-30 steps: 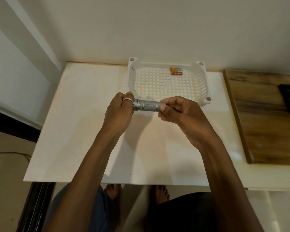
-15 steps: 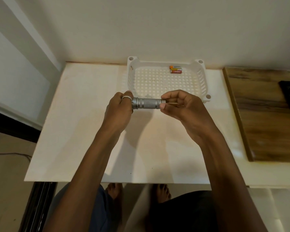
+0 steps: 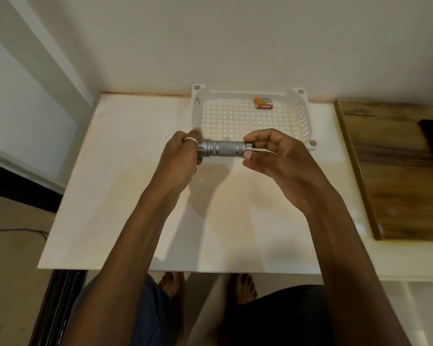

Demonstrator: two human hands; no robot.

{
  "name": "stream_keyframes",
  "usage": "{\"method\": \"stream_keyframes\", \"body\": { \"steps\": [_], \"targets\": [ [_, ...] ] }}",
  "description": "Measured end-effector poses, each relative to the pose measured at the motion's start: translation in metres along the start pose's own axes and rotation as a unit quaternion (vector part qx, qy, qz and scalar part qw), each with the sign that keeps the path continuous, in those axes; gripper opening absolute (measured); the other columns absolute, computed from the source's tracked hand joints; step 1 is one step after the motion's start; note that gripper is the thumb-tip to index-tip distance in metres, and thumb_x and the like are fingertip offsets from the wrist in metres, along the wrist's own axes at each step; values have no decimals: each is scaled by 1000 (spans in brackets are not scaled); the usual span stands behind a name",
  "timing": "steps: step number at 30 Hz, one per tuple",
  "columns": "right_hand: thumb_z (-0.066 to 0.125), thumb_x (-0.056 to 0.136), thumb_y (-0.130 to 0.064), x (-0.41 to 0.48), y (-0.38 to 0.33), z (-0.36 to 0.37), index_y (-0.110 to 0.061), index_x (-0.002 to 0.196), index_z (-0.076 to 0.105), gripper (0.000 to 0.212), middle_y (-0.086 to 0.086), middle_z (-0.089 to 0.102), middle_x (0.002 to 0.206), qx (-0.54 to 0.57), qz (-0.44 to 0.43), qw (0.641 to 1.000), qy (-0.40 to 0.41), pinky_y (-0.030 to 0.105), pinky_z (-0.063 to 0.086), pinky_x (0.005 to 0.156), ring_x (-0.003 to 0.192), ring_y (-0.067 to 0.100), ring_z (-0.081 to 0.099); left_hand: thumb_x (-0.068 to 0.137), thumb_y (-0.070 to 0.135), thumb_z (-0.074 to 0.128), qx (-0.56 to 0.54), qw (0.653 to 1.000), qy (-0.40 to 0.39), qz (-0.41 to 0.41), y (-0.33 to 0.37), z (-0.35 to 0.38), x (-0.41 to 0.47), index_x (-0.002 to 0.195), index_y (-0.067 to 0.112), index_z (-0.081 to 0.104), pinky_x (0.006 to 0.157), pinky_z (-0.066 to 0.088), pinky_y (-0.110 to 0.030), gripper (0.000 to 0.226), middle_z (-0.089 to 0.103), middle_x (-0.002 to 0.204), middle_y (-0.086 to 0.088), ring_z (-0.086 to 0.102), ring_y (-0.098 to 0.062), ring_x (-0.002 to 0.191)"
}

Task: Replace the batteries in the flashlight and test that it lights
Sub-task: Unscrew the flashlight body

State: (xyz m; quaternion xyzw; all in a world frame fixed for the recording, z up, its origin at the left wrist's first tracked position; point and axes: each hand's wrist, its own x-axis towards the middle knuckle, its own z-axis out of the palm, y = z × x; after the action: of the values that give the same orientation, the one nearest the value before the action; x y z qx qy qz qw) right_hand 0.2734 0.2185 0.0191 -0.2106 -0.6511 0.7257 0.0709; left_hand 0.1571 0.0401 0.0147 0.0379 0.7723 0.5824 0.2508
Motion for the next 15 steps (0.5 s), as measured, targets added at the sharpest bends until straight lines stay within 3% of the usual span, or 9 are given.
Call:
{"method": "stream_keyframes", "body": {
  "steps": [2, 5, 9, 12, 15],
  "targets": [
    [74, 95, -18, 0, -1, 2, -10, 106, 73, 13, 5, 78, 97, 8, 30, 999, 10, 28, 62, 81, 94, 22, 76, 101, 47, 46, -3, 1000, -7, -3, 0, 0, -1, 85, 27, 54, 41, 33, -17, 27, 52, 61, 9, 39, -1, 37],
    [67, 100, -34, 1, 1, 6, -3, 99, 74, 32, 8, 78, 83, -32, 64, 997, 34, 24, 61, 71, 81, 22, 77, 100, 48, 47, -2, 1000, -12, -6, 0, -2, -1, 82, 28, 52, 42, 33, -18, 27, 51, 53, 14, 38, -2, 37],
    [73, 95, -13, -2, 0, 4, -8, 101, 75, 8, 6, 79, 88, -31, 27, 999, 9, 26, 61, 82, 86, 18, 75, 99, 47, 47, -8, 1000, -18, -19, -2, -7, 2, 96, 23, 59, 40, 32, -18, 27, 50, 45, 18, 37, -2, 37],
    [78, 87, -1, -3, -2, 2, -18, 104, 74, 24, 0, 78, 97, -44, -2, 999, -4, 31, 61, 92, 92, 14, 74, 98, 47, 47, -23, 999, -19, -30, -4, -10, 4, 112, 15, 62, 38, 31, -17, 38, 49, 45, 18, 37, -2, 37],
    [75, 93, -11, -2, -3, 8, -13, 105, 72, 13, 4, 78, 98, -20, 25, 999, 4, 30, 62, 82, 90, 18, 76, 99, 47, 46, -26, 999, -21, -32, -4, -10, 4, 113, 13, 61, 37, 31, -16, 40, 48, 43, 18, 36, -3, 36]
  ]
}}
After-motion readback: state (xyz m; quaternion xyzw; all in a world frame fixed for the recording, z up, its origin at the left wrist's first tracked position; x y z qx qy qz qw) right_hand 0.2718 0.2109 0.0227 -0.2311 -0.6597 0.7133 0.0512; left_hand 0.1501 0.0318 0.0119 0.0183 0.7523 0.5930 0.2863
